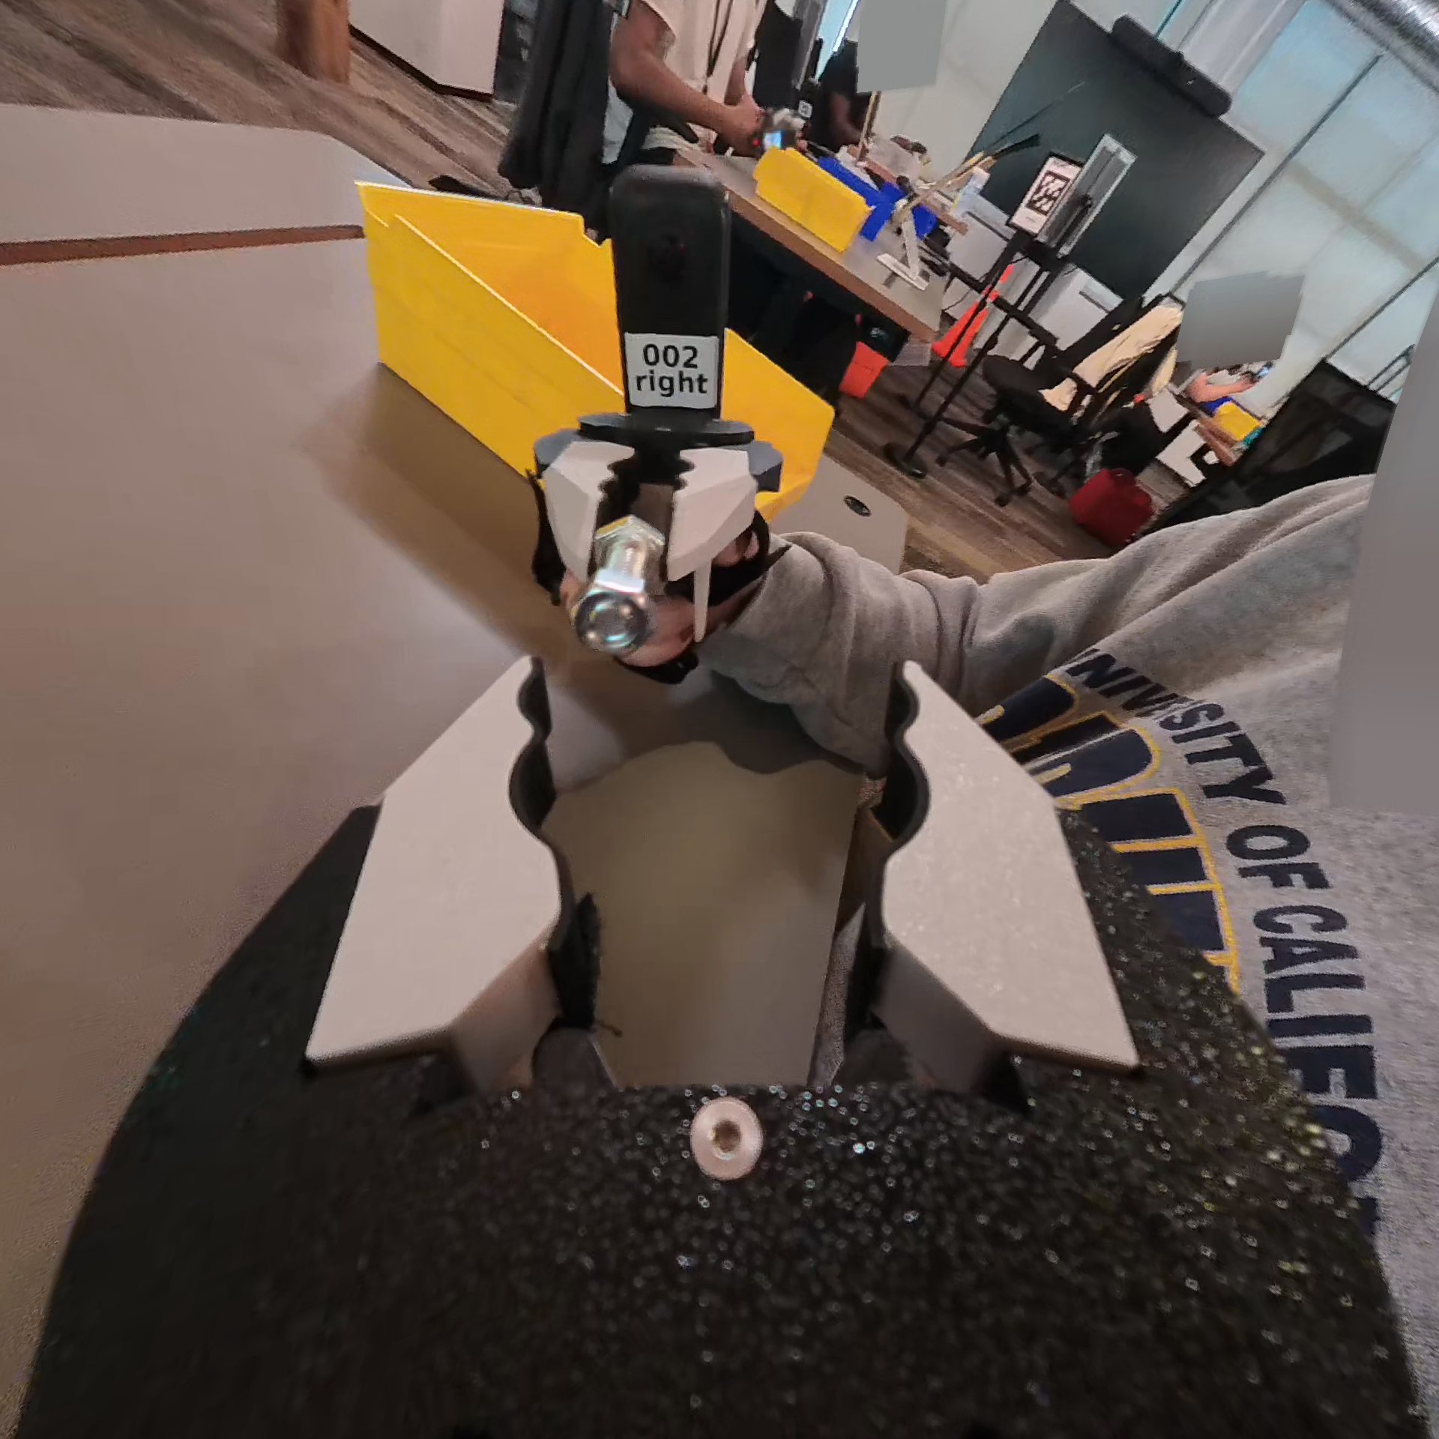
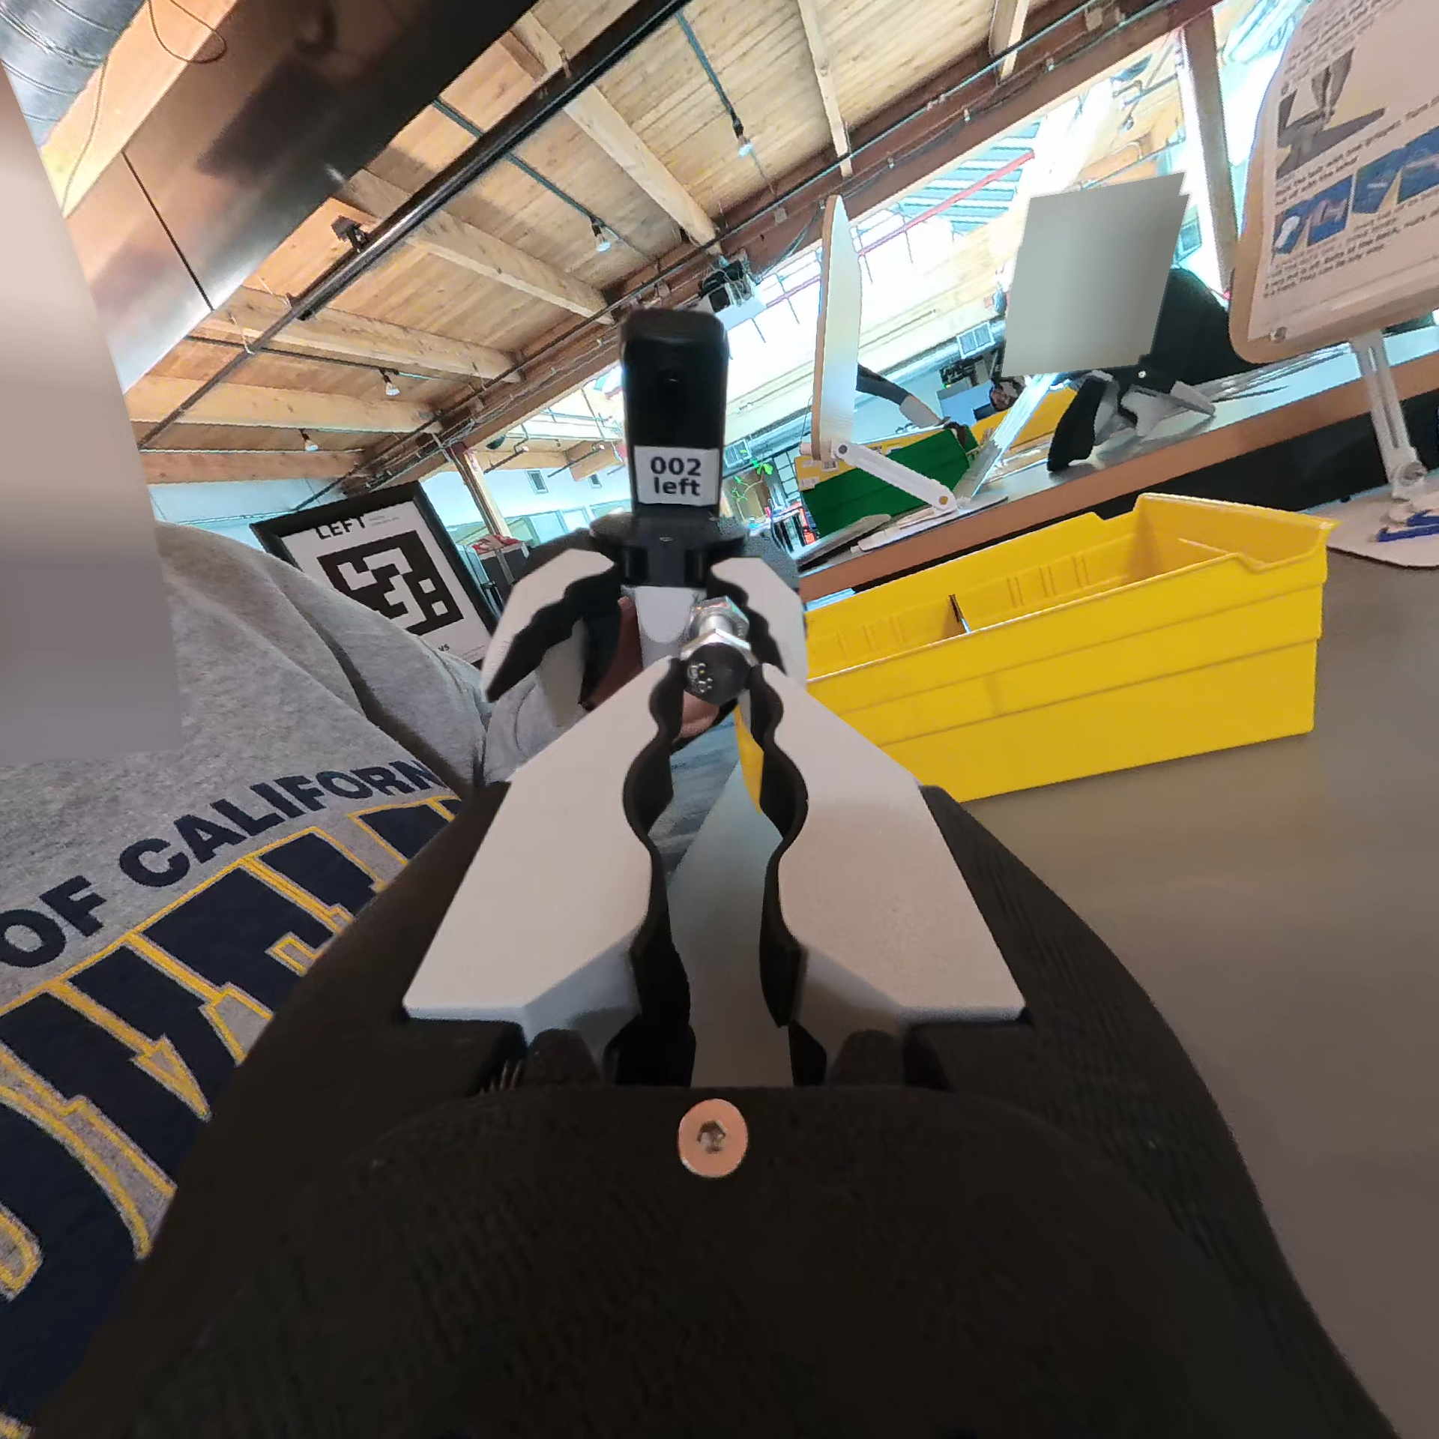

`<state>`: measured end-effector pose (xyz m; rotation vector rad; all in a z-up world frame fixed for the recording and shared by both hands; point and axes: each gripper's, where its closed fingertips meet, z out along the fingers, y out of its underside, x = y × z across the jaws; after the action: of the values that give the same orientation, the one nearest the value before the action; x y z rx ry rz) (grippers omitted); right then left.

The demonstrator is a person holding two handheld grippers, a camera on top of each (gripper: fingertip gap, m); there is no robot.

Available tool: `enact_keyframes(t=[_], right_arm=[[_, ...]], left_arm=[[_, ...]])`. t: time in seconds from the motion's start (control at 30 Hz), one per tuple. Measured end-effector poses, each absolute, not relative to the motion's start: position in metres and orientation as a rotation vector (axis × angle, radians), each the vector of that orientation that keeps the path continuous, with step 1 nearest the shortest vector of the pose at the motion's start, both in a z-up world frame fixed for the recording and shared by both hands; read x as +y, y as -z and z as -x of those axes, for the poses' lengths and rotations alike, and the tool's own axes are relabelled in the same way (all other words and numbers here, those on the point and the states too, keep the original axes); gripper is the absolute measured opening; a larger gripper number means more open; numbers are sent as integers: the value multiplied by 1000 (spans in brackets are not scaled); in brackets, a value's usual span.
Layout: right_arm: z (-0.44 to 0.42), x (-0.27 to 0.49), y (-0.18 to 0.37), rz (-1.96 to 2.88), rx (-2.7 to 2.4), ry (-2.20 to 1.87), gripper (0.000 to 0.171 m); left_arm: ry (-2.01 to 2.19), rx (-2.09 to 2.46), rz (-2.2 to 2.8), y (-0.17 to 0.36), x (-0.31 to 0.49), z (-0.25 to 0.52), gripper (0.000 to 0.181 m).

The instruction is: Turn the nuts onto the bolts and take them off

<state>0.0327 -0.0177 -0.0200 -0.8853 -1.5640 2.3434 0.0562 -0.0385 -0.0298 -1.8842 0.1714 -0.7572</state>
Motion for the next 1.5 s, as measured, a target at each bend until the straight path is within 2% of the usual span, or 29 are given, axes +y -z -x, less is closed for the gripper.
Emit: enact_keyframes(t=[0.2, 0.3, 0.4, 0.57, 0.77, 0.83, 0.97, 1.13, 1.23, 1.37, 1.5], right_arm=[[-29, -22, 29, 913, -1602, -2326, 15], [-28, -26, 36, 921, -1651, -2289, 15], [-32, -26, 29, 887, -1618, -2336, 15], [-33, -18, 21, 872, -1550, -2362, 15], [-32, -22, 28, 881, -1585, -2354, 15], [-30, -24, 32, 889, -1612, -2325, 15], [-34, -22, 25, 860, -1584, -2358, 15], [-33, -19, 24, 866, -1559, -2356, 15], [-31, -21, 28, 879, -1577, -2349, 15], [-31, -28, 36, 882, -1639, -2316, 15], [-33, -26, 29, 854, -1605, -2334, 15]], left_arm=[[715, 210, 1847, 16, -36, -58, 89], [727, 233, 1789, 2, -37, -61, 85], [608, 202, 1866, 14, -36, -48, 86], [721, 175, 1925, 29, -41, -57, 84], [674, 222, 1870, 14, -37, -60, 90], [688, 250, 1804, 0, -39, -63, 84], [592, 182, 1890, 15, -38, -46, 86], [778, 165, 1935, 31, -43, -62, 87], [747, 182, 1908, 23, -41, -62, 91], [723, 210, 1782, -7, -40, -60, 87], [681, 94, 1893, 13, -40, -44, 90]])
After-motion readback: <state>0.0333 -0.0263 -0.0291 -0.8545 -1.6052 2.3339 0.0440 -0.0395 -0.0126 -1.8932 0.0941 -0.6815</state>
